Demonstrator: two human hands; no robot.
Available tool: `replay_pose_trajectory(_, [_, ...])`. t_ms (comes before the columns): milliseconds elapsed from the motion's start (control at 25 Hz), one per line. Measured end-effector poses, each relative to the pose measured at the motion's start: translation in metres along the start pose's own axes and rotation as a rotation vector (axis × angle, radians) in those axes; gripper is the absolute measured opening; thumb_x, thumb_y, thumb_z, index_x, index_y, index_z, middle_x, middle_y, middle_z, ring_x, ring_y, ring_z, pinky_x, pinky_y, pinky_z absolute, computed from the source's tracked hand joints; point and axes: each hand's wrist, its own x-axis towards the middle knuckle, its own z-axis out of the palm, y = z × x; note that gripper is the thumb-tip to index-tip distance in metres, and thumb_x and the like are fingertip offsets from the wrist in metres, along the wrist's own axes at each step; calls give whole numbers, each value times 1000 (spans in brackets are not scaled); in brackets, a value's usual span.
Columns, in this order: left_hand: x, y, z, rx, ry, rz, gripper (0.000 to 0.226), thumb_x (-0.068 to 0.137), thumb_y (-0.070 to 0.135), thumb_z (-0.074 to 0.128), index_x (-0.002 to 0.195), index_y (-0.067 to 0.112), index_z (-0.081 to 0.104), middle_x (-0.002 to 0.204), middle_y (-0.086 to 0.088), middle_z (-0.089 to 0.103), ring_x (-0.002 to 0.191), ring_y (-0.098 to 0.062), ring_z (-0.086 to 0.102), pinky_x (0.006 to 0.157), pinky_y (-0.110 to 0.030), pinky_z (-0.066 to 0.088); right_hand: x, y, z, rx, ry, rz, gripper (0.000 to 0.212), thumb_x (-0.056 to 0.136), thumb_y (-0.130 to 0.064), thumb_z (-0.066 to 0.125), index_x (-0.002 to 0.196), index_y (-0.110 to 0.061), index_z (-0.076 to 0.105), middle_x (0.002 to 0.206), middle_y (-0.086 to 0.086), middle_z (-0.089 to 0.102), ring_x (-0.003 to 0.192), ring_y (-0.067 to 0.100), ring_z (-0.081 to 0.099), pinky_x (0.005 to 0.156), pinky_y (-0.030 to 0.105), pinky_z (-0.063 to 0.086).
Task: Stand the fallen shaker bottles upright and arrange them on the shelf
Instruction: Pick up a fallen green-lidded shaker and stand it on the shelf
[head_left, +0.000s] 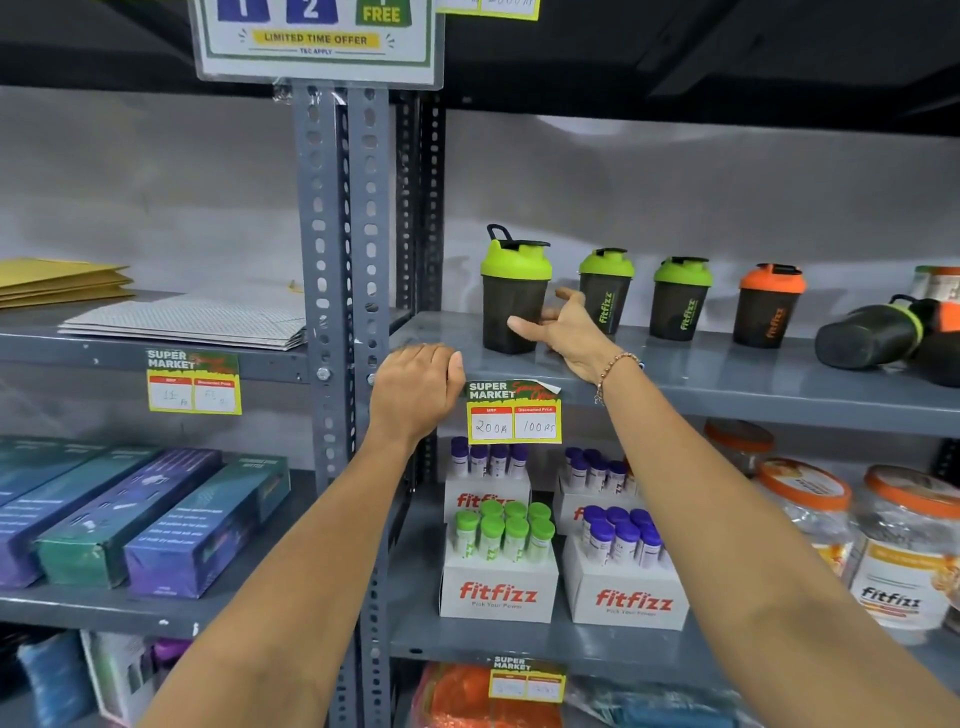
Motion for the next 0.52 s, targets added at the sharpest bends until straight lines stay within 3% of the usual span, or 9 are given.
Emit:
replay_pose_trajectory(160, [-1, -1, 1, -3, -9, 10, 43, 94, 22, 34, 76, 5, 70, 70, -9, 71, 65, -26, 67, 60, -33, 51, 5, 1, -1, -24, -45, 34, 107, 78, 1, 74, 152, -8, -2, 148, 14, 46, 122, 20, 49, 109, 38, 38])
replay_pose_trajectory(280, [-1, -1, 2, -11, 3, 3, 43, 93, 22, 36, 76, 4, 71, 71, -9, 73, 66, -26, 68, 60, -33, 52, 5, 2, 1, -56, -46, 21, 112, 72, -3, 81, 151, -9, 0, 141, 17, 49, 128, 26, 51, 105, 38, 43])
replay_pose_trajectory(360, [0, -2, 3, -11, 11, 6, 43, 93, 22, 36, 76, 4, 71, 72, -9, 73, 66, -26, 69, 61, -34, 52, 2, 1, 2, -80, -46, 8, 113, 70, -7, 83, 149, -12, 3, 133, 14, 50, 114, 22, 55, 86, 30, 48])
replay_pose_trajectory(440, [-1, -2, 3, -10, 11, 8, 43, 94, 22, 36, 76, 4, 71, 72, -9, 73, 67, -25, 69, 61, -34, 52, 1, -1, 0, -86, -62, 7, 109, 73, -4, 79, 149, -12, 1, 132, 13, 51, 96, 15, 55, 63, 19, 44])
replay_pose_trajectory(520, [-2, -2, 4, -10, 13, 4, 44, 94, 23, 36, 76, 4, 72, 72, -10, 73, 67, -25, 69, 61, -34, 53, 0, -1, 0, -97, -81, 9, 107, 75, 1, 75, 150, -10, -1, 135, 15, 53, 87, 13, 56, 51, 14, 44])
